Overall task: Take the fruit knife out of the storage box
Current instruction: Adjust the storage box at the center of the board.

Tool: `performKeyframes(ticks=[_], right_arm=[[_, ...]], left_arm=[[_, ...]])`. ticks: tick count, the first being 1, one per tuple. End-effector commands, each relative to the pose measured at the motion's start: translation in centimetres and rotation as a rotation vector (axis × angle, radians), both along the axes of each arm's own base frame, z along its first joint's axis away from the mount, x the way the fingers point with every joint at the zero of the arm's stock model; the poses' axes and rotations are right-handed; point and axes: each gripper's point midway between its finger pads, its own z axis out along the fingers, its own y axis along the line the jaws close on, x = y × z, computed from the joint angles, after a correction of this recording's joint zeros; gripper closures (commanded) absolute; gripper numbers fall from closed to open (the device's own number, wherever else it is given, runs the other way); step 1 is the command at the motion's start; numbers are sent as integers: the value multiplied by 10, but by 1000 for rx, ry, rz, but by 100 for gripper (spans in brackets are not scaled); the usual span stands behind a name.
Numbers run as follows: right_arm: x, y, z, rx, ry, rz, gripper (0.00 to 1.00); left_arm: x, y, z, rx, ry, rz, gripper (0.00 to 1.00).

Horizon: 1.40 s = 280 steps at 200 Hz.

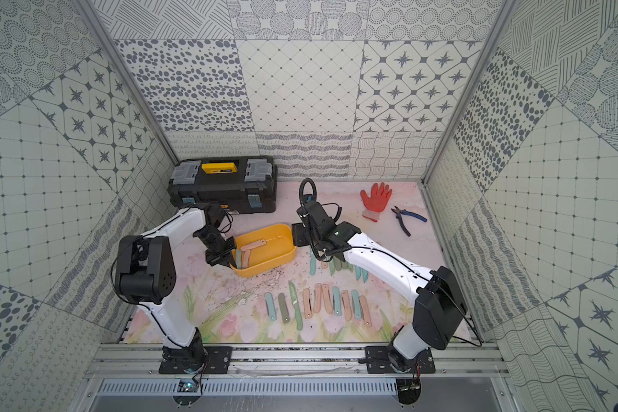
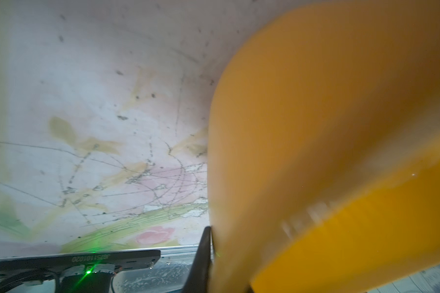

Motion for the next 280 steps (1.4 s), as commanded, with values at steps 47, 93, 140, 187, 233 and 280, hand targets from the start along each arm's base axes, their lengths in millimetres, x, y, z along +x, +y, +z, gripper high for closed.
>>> performKeyframes(ticks=[47, 93, 140, 187, 233, 280], right_arm=[[5, 18, 5, 26, -9, 32, 37], [8, 40, -12, 9, 16, 125, 37], [10, 92, -38, -29, 44, 393, 37], [16, 133, -79, -71, 79, 593, 40], [25, 153, -107, -123, 157, 635, 50], [26, 167, -115, -207, 179, 498, 40]], left_arm=[[23, 30, -6, 353, -89, -308, 100], [31, 26, -20, 356, -119, -355, 100], [39, 29, -29, 383, -121, -369, 100], [45, 36, -24, 426, -142, -384, 100], [41, 36, -26, 425, -121, -383, 100], [41, 30, -27, 393, -121, -369, 100]])
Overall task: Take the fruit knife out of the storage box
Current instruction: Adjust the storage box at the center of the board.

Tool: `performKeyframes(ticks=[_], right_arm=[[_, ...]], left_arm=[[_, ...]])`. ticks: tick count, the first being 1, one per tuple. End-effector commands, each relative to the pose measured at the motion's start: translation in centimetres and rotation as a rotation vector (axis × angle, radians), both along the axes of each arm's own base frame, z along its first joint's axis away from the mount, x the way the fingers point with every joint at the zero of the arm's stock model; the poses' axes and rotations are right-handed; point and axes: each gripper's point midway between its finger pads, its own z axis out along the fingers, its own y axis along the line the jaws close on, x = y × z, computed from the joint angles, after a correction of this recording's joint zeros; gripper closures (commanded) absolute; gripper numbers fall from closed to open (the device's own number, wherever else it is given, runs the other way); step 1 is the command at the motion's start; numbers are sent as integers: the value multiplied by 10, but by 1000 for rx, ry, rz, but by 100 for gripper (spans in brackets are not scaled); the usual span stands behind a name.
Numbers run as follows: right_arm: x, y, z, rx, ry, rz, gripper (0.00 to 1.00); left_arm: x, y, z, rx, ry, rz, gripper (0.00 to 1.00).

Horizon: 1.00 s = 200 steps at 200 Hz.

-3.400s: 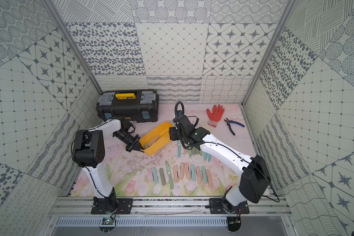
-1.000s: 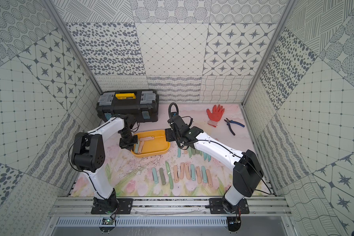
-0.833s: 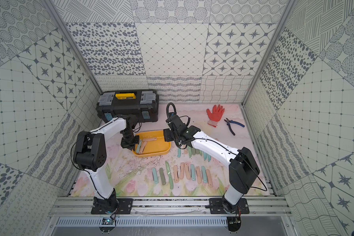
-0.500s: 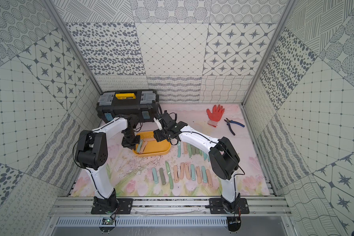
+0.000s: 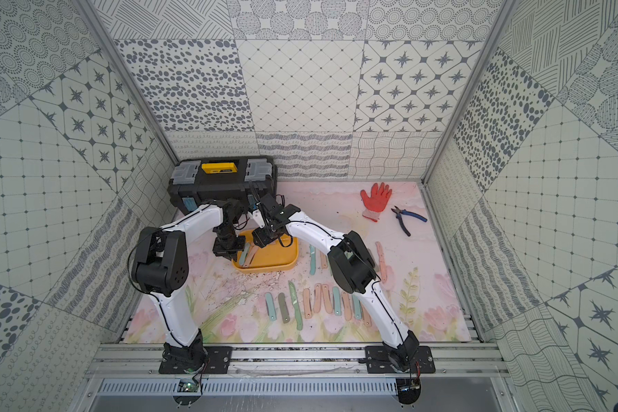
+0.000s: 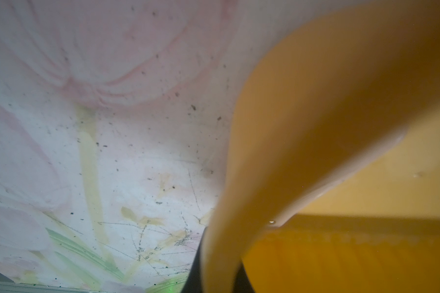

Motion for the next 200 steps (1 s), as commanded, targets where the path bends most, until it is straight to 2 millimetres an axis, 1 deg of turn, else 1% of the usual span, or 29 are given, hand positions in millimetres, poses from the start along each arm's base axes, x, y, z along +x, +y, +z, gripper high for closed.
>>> performKeyframes(ticks=[1, 15, 39, 61, 91, 108, 121, 123, 132, 148, 158, 159, 160, 172, 177, 179, 181, 187, 200], right_arm=[[-12, 3, 0, -74, -52, -27, 40], [-7, 5, -3, -81, -106, -22, 38], [2, 3, -26, -56, -38, -30, 38], [4, 1, -42, -69, -35, -28, 38], [14, -3, -50, -69, -72, -44, 37], [18, -9, -46, -72, -55, -71, 38], [18, -15, -31, -41, -77, -93, 38], [17, -16, -31, -39, -78, -96, 38], [16, -21, -12, 3, -104, -111, 37], [12, -39, 15, 45, -139, -156, 37], [9, -51, 30, 71, -149, -181, 37], [10, -53, 34, 80, -154, -186, 37], [9, -54, 32, 78, -149, -189, 37], [4, -68, 55, 129, -169, -221, 37], [2, -72, 65, 155, -176, -228, 37], [0, -74, 64, 156, -173, -231, 37], [-1, -76, 70, 166, -177, -232, 37], [-5, -81, 77, 182, -181, -237, 37], [-14, -89, 98, 231, -204, -241, 37]], left_arm=[[3, 25, -4, 155, -11, -31, 100], [4, 26, -3, 156, -11, -33, 100], [3, 27, -3, 163, -10, -37, 100], [3, 28, -4, 165, -8, -37, 100], [3, 27, -4, 159, -8, -34, 100], [4, 29, -1, 174, -19, -27, 100], [5, 33, 4, 203, -37, -26, 100], [5, 34, 4, 209, -37, -24, 100], [3, 41, 10, 248, -27, -20, 100], [1, 50, 23, 301, -10, -14, 100], [1, 51, 31, 317, -5, -10, 100], [1, 51, 32, 318, -7, -8, 100], [1, 51, 33, 320, -7, -7, 100], [2, 53, 44, 337, -14, 2, 100], [3, 55, 48, 348, -14, 9, 100], [3, 56, 50, 353, -15, 10, 100], [2, 57, 52, 359, -13, 12, 100], [3, 58, 57, 373, -12, 16, 100], [3, 60, 69, 386, -16, 25, 100]])
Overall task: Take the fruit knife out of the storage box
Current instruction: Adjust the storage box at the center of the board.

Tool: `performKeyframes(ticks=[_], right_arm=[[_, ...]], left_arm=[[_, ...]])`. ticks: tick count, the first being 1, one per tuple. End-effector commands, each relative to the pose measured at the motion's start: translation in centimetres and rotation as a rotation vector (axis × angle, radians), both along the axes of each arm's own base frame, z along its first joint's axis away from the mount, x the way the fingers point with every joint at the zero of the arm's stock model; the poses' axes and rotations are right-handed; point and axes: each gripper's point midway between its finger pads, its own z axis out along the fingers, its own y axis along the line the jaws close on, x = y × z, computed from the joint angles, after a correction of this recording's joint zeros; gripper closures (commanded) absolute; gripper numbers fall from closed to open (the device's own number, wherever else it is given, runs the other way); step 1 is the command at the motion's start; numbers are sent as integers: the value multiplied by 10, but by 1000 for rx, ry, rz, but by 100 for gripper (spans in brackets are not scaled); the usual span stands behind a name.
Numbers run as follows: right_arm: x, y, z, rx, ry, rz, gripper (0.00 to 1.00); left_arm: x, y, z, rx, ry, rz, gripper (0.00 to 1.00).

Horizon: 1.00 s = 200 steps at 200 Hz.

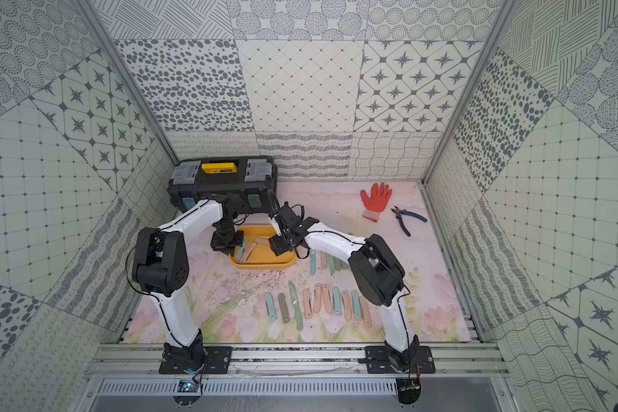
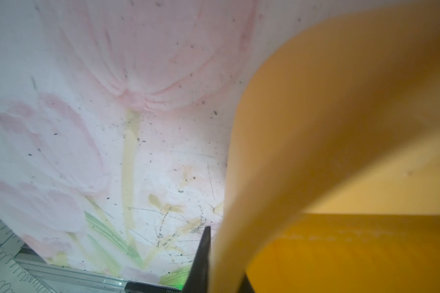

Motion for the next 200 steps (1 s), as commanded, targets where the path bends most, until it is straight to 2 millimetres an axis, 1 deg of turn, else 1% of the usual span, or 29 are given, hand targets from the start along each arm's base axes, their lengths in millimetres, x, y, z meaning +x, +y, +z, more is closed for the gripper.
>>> performKeyframes(ticks=[1, 18, 29, 44, 60, 78, 95, 136, 148, 157, 160, 176, 177, 180, 200], right_arm=[[4, -3, 69, 184, -122, -41, 37], [-2, -18, 93, 236, -159, -72, 37], [-2, -30, 102, 255, -169, -102, 36], [-4, -38, 111, 271, -184, -114, 36], [-6, -39, 108, 264, -176, -106, 36], [-7, -35, 100, 259, -145, -97, 37], [-8, -31, 94, 264, -128, -91, 37], [-10, -23, 84, 253, -103, -64, 37], [-9, -19, 78, 229, -94, -40, 36], [-8, -15, 68, 197, -77, -20, 36], [-7, -14, 67, 190, -76, -15, 36], [-6, -6, 49, 118, -43, 21, 37], [-6, -6, 50, 117, -45, 22, 37], [-6, -4, 43, 99, -37, 27, 36], [-3, 6, 18, 31, 8, 70, 37]], left_arm=[[-11, 48, 39, 290, 22, 33, 100], [-10, 47, 57, 296, 6, 39, 100], [-9, 47, 72, 316, -3, 34, 100], [-7, 47, 94, 347, -12, 24, 100], [-5, 43, 110, 375, -13, -17, 100], [-6, 37, 112, 392, 23, -63, 100], [-7, 30, 98, 358, 46, -79, 100], [-12, 17, 49, 271, 91, -94, 100], [-12, 14, 35, 252, 97, -112, 100], [-12, 13, 26, 242, 99, -123, 100], [-12, 12, 23, 241, 101, -126, 100], [-13, 12, 9, 236, 112, -131, 100], [-13, 12, 8, 235, 114, -131, 100], [-13, 12, 6, 235, 116, -131, 100], [-15, 10, -8, 222, 122, -134, 100]])
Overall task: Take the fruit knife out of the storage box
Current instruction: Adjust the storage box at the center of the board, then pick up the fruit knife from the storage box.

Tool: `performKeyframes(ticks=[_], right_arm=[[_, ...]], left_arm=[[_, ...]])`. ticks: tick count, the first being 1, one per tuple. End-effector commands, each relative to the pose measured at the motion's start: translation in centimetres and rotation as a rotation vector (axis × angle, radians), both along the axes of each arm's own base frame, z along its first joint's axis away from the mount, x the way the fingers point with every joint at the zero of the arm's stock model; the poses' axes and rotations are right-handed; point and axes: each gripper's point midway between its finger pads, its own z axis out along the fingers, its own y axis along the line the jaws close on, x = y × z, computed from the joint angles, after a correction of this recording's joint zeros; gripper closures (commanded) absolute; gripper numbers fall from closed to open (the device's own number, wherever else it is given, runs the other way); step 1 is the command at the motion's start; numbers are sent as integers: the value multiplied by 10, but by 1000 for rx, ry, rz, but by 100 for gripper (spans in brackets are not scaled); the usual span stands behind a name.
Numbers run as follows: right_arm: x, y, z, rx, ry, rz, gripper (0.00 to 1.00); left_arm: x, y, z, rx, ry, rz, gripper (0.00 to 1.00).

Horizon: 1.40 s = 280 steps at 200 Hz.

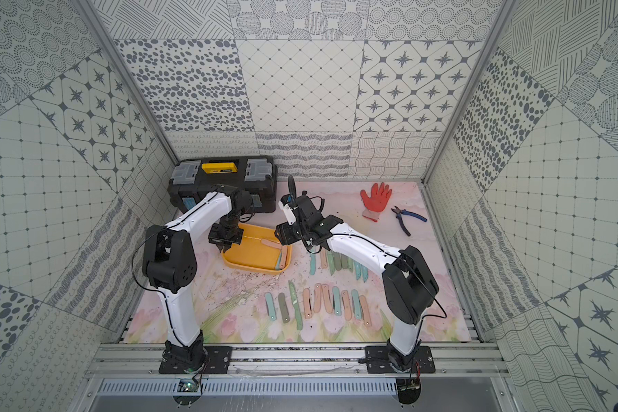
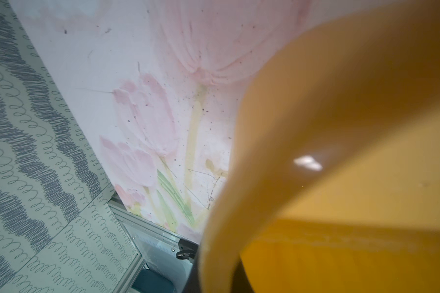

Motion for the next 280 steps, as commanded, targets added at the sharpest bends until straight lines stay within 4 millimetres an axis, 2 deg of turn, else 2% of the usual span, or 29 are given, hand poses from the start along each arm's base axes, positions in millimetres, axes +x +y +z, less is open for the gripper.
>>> performKeyframes(ticks=[1, 21, 43, 69, 132, 166, 206, 236, 258, 280], right_arm=[[-4, 12, -29, -97, 44, 83, 37], [-3, 15, -59, -183, 95, 118, 37], [0, 16, -78, -247, 102, 143, 37], [2, 15, -94, -317, 110, 154, 39], [-2, 11, -125, -424, 122, 181, 40], [-4, 12, -137, -461, 127, 219, 40], [0, 10, -145, -515, 105, 223, 41], [1, 9, -148, -553, 93, 230, 42], [1, 9, -151, -594, 82, 251, 44], [1, 12, -150, -610, 65, 273, 51]], left_arm=[[-1, 1, -28, 9, 23, -47, 100], [-3, 3, -41, 15, 36, -42, 100], [-6, 0, -53, -2, 50, -36, 100], [-6, -10, -61, -58, 45, -25, 100], [-9, -15, -72, -121, 63, 45, 100], [-18, -14, -78, -150, 101, 113, 100], [-16, -19, -78, -230, 105, 174, 100], [-14, -19, -74, -277, 84, 208, 82], [-13, -18, -74, -284, 85, 219, 81], [-13, -19, -74, -286, 88, 225, 81]])
